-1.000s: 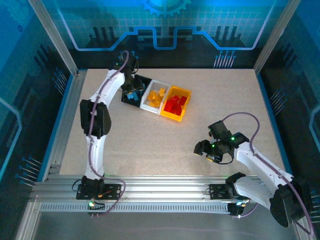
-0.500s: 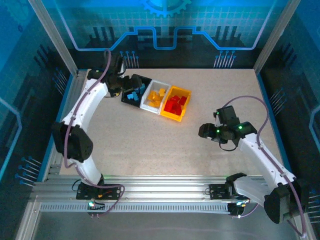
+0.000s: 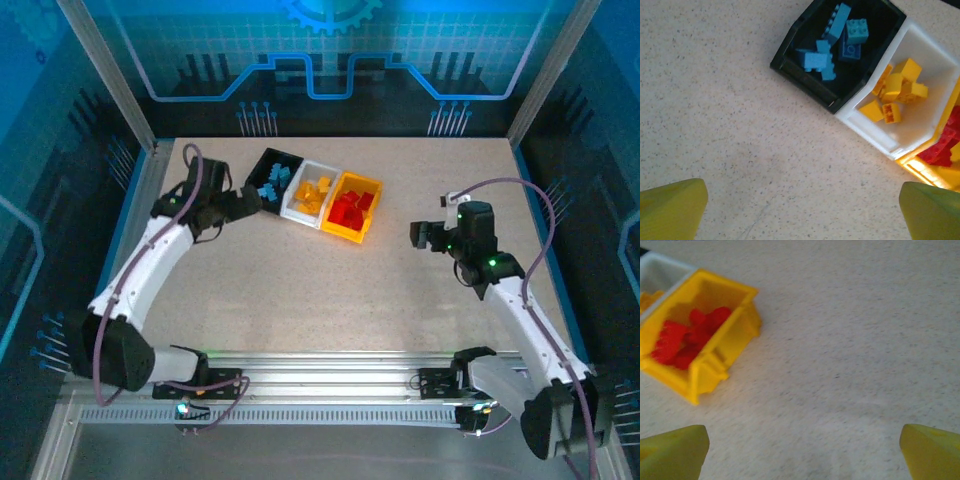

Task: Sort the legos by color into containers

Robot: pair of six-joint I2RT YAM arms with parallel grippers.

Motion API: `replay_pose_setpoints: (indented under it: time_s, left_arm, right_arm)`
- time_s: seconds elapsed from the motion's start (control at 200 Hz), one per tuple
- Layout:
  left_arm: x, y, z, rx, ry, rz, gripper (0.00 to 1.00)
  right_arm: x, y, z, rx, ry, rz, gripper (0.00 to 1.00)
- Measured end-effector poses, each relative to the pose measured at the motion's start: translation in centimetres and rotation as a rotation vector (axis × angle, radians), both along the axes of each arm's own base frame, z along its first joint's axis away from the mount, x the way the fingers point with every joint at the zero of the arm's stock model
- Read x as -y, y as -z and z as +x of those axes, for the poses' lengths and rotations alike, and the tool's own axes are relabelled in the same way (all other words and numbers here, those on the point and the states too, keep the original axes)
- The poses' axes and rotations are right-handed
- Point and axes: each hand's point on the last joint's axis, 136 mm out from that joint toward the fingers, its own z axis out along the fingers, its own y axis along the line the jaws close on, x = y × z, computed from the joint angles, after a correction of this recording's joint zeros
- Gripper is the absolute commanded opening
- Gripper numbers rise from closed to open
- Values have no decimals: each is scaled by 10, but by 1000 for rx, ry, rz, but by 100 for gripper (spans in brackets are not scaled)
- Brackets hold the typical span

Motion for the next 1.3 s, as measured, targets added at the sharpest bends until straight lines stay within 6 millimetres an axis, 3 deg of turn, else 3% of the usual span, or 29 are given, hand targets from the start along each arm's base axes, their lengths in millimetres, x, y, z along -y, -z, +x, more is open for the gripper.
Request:
replay_pose_setpoints:
  time_s: [0.09, 0.22, 0.32, 0.385, 0.57, 0.685, 0.825, 1.101, 1.301]
  left_arm:
    - [-3, 24, -11, 43, 17, 17, 99]
    - [-7, 53, -21, 75, 59, 66, 99]
    - [-9, 57, -20, 97, 81, 102, 99]
    - [-12, 52, -16, 127, 85, 130, 99]
    - [-26, 38, -15, 214, 96, 248, 99]
    - [-46, 51, -21, 237, 57, 287, 99]
    - [-65, 69, -31, 279, 12, 308, 99]
    - [-59, 69, -14, 385, 56, 320, 99]
    - [-54, 84, 5, 397, 102, 334, 99]
  right_arm:
    - [15, 21, 14, 0, 37, -19, 99]
    - [21, 68, 31, -34, 34, -51, 99]
    - [22, 98, 39, -55, 24, -71, 99]
    - [22, 108, 43, -45, 19, -78, 99]
    - [22, 99, 58, 70, 14, -83, 100]
    - [21, 94, 62, 137, 15, -77, 100]
    - [20, 106, 62, 143, 9, -79, 100]
    - [17, 102, 68, 179, -15, -95, 100]
    - [16, 100, 68, 186, -20, -94, 100]
